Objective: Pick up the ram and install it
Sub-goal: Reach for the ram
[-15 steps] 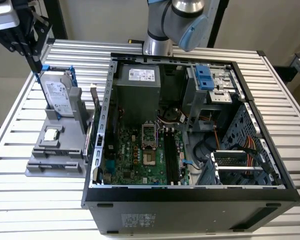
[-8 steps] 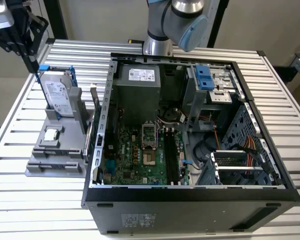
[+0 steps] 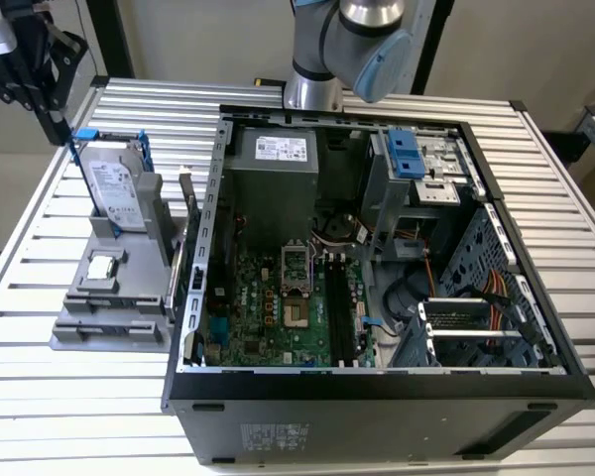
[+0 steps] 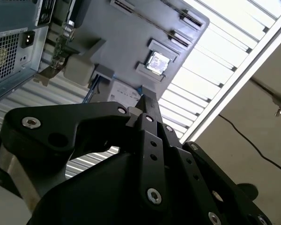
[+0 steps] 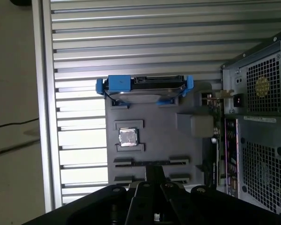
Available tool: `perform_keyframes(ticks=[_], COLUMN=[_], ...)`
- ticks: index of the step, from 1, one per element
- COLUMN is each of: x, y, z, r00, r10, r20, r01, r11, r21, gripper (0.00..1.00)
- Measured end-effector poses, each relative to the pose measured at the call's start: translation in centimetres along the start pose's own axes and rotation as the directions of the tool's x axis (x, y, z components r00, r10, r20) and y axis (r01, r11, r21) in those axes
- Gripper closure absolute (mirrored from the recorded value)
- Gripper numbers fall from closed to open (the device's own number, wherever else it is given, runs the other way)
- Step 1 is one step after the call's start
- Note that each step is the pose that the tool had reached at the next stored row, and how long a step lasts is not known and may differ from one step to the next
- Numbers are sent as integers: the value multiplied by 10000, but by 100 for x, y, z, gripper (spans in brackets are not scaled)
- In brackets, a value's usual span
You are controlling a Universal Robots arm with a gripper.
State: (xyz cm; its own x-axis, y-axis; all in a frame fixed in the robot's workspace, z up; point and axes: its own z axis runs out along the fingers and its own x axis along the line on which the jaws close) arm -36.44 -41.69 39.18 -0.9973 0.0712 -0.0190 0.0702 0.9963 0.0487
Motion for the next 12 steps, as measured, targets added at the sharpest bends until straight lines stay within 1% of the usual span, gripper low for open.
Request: perform_keyframes(ticks=[9, 12], x=[72, 75], y=[-13, -13], z=[-2, -2], r00=[10000, 10000], r10=[0, -1], r20=[-1, 0], r01=[0, 1], r11=[10000, 10000], r21=[1, 0], gripper=[100, 100])
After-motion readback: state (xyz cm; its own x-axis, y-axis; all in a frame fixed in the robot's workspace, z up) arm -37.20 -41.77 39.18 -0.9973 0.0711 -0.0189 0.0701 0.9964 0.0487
